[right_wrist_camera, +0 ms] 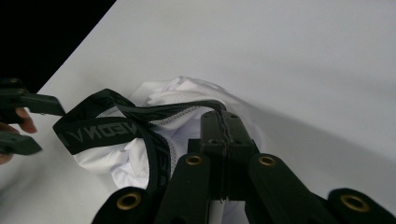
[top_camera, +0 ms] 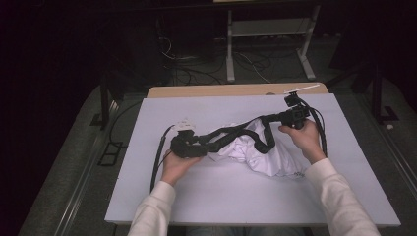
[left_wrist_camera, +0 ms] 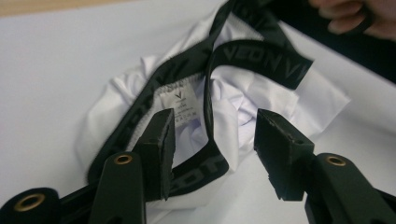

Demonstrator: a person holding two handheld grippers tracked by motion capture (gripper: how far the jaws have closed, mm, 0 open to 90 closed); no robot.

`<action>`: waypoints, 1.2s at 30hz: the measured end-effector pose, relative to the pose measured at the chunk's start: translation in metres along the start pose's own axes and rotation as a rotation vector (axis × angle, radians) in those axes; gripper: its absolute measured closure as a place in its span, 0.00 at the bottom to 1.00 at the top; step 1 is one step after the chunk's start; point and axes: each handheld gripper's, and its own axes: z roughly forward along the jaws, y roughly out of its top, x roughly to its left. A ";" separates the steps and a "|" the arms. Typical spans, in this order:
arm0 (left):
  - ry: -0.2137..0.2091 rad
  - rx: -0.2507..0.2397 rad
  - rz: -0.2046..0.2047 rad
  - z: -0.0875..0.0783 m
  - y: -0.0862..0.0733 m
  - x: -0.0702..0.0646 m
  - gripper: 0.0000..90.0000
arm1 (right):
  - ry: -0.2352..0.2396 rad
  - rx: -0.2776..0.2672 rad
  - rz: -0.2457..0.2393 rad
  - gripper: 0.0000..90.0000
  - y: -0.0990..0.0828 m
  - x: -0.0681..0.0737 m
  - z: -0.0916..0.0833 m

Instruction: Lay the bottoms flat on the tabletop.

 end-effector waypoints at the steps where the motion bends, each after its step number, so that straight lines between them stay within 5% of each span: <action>1: 0.000 0.046 0.011 0.008 0.000 -0.002 0.67 | -0.003 0.003 0.003 0.97 0.000 0.000 -0.001; 2: 0.006 0.079 0.019 0.013 0.001 -0.004 0.67 | -0.003 0.003 0.003 0.97 0.000 0.000 -0.001; 4: 0.046 0.213 0.075 0.025 0.000 -0.005 0.93 | -0.011 0.003 0.011 0.97 0.000 -0.001 -0.006; 5: 0.056 0.218 0.083 0.024 0.001 -0.004 0.97 | -0.014 0.003 0.015 0.97 0.000 -0.002 -0.008; 9: 0.072 0.193 0.087 0.009 0.005 0.001 0.98 | -0.022 -0.003 0.027 0.97 0.001 -0.007 -0.026; 14: 0.108 0.149 0.070 -0.030 0.024 0.015 0.98 | -0.023 -0.010 0.051 0.97 0.003 -0.012 -0.048; 19: 0.111 0.101 0.082 -0.060 0.044 0.021 0.98 | 0.022 0.006 0.046 0.97 0.002 -0.010 -0.063; 24: 0.100 0.131 0.110 -0.078 0.060 0.022 0.98 | 0.092 0.058 0.039 0.97 -0.003 0.002 -0.074; 31: 0.090 0.172 0.074 -0.063 0.050 0.036 0.98 | 0.143 0.089 0.075 0.97 -0.018 0.001 -0.068; 36: 0.083 0.207 -0.005 -0.025 0.017 0.057 0.98 | 0.149 0.105 0.151 0.97 -0.042 -0.027 -0.037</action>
